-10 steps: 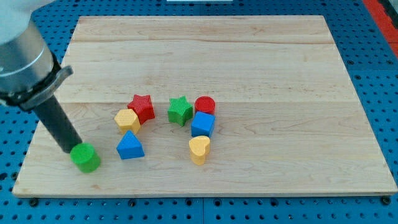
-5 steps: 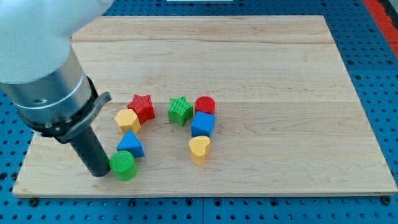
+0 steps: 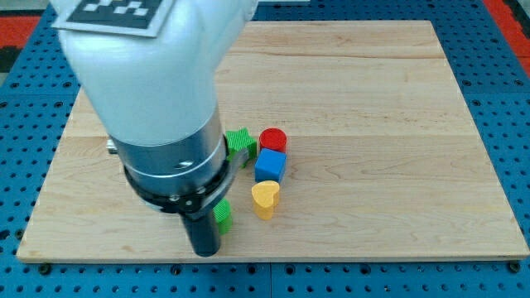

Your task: Place the green circle close to the yellow heart

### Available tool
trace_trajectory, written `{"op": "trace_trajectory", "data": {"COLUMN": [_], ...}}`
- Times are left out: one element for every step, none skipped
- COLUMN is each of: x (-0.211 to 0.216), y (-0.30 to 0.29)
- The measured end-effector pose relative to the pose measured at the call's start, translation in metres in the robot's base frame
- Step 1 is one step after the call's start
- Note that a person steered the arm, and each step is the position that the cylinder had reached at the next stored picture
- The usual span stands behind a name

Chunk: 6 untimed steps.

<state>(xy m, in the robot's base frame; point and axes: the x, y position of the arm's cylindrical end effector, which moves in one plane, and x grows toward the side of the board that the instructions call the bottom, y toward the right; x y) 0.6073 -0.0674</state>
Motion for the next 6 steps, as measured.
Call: {"op": "trace_trajectory", "data": {"x": [-0.010, -0.030, -0.013, 0.011, -0.001, -0.032], "y": [0.006, 0.013, 0.031, 0.075, 0.156, 0.213]}}
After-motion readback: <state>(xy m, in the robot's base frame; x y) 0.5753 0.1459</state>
